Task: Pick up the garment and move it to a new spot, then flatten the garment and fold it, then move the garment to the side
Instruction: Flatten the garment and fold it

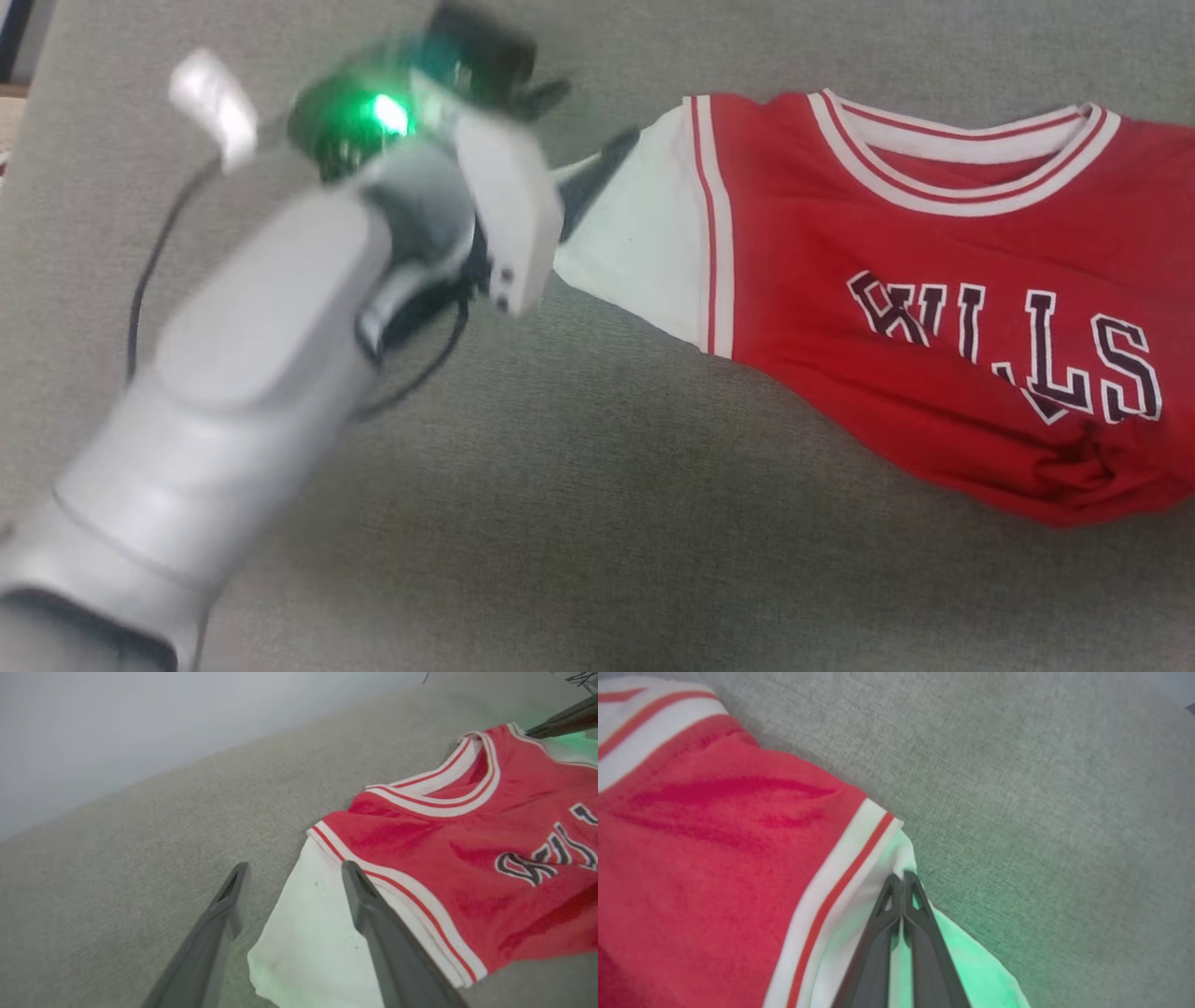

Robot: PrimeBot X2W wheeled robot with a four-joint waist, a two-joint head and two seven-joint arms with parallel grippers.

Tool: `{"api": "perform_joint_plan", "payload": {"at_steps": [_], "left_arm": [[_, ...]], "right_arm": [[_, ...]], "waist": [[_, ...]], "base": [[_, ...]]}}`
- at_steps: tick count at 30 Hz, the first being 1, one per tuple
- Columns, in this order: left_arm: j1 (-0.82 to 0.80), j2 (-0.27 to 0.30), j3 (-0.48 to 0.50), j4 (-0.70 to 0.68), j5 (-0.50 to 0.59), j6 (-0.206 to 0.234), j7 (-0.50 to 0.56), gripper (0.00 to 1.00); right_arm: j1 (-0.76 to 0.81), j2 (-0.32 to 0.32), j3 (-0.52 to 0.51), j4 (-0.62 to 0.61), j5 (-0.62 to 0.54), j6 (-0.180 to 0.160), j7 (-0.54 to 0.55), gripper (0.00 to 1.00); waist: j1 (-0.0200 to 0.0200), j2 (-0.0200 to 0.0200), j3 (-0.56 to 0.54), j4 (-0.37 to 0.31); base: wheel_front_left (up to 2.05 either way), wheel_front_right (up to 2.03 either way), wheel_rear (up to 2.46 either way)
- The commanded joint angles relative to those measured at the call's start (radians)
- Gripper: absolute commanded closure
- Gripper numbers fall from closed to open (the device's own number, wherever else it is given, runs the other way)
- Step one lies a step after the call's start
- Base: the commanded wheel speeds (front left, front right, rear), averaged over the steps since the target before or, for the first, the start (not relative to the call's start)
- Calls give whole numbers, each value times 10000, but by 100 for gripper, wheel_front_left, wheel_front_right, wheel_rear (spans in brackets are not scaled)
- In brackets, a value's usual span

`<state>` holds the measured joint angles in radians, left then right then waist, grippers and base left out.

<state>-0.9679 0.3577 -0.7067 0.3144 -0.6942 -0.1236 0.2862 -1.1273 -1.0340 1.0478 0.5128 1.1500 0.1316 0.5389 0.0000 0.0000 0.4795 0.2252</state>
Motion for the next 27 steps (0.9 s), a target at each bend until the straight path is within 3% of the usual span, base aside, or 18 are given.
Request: {"api": "perform_joint_plan", "payload": {"at_steps": [1,10,18,20,21,27], "left_arm": [[-614,-105,-142,341,-447,-64,653,0],[-2829,-523,-2507,2287,-2973,-76,3581,0],[-3548,-594,-3714,3609,-3579,-68,3359,0],[-3570,-622,-4006,3687,-3815,-69,3273,77],[-3540,-638,-4113,3715,-4005,-69,3245,100],[-3475,-491,-4515,3827,-4707,-71,2602,100]], "right_arm": [[-143,129,177,-25,-2,-19,28,100],[-928,474,900,-46,174,-19,54,100],[-1537,861,1646,-35,251,-19,-244,100],[-1606,915,1786,-14,359,-19,-298,100],[-1648,936,1864,-14,399,-19,-333,100],[-1827,945,2029,-157,872,-8,-794,100]], "waist": [[0,0,140,-83],[0,0,646,-444],[0,0,917,-843],[0,0,941,-879],[0,0,937,-893],[0,0,753,-972]], "base": [[0,0,0],[0,0,0],[0,0,0],[0,0,0],[0,0,0],[0,0,0]]}}
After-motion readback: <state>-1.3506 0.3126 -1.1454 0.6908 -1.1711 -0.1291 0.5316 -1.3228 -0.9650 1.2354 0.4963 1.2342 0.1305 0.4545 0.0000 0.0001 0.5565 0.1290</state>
